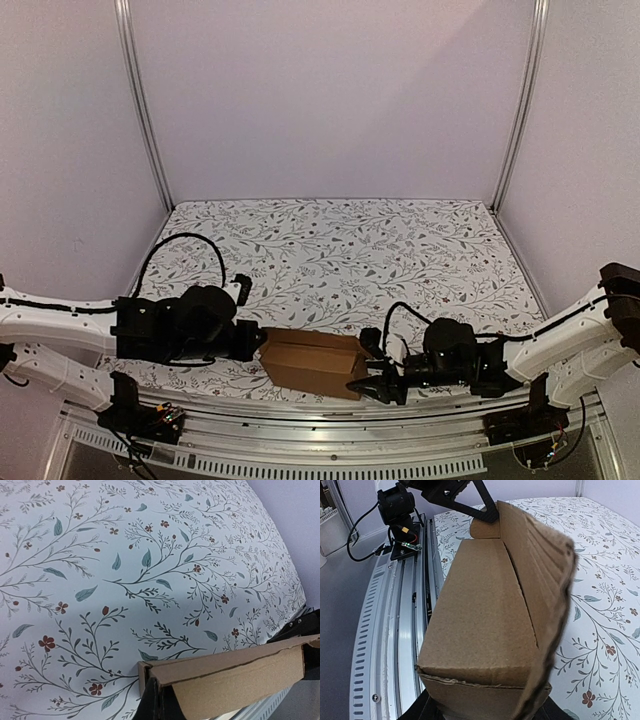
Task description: Fold the paper box
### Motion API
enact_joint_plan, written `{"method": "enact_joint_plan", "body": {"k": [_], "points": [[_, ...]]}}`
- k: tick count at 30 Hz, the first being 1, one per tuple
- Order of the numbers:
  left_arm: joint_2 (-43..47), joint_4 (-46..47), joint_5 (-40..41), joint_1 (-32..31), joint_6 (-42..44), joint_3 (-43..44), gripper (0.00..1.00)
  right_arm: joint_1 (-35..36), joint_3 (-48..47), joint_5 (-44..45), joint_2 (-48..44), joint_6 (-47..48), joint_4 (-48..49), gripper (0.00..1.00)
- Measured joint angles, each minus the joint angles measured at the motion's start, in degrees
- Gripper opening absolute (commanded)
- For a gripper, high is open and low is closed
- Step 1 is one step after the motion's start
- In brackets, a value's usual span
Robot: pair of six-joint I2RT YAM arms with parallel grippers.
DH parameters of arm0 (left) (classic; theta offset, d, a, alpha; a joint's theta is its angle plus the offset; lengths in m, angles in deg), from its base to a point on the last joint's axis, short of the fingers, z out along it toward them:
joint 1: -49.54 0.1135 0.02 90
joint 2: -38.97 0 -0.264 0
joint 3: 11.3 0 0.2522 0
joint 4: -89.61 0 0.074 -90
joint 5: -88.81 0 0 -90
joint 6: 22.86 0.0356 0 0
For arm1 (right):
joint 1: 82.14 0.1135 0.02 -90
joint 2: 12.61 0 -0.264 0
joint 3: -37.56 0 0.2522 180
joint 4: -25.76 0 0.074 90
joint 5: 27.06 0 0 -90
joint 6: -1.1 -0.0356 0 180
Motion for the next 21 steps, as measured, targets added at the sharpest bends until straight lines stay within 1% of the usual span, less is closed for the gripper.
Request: {"method": "enact_joint_plan", "body": {"k": [15,21], "points": [[-2.8,0.6,7.6,-4.9,-3.8,0.4,0.00,1.1,1.2,3.0,1.1,0.5,1.6,0.23],[-3.1,-1.8,9.3,-5.6,-3.3,1.7,0.00,1.1,1.2,3.3,0.9,0.5,1.7,0.23]]}}
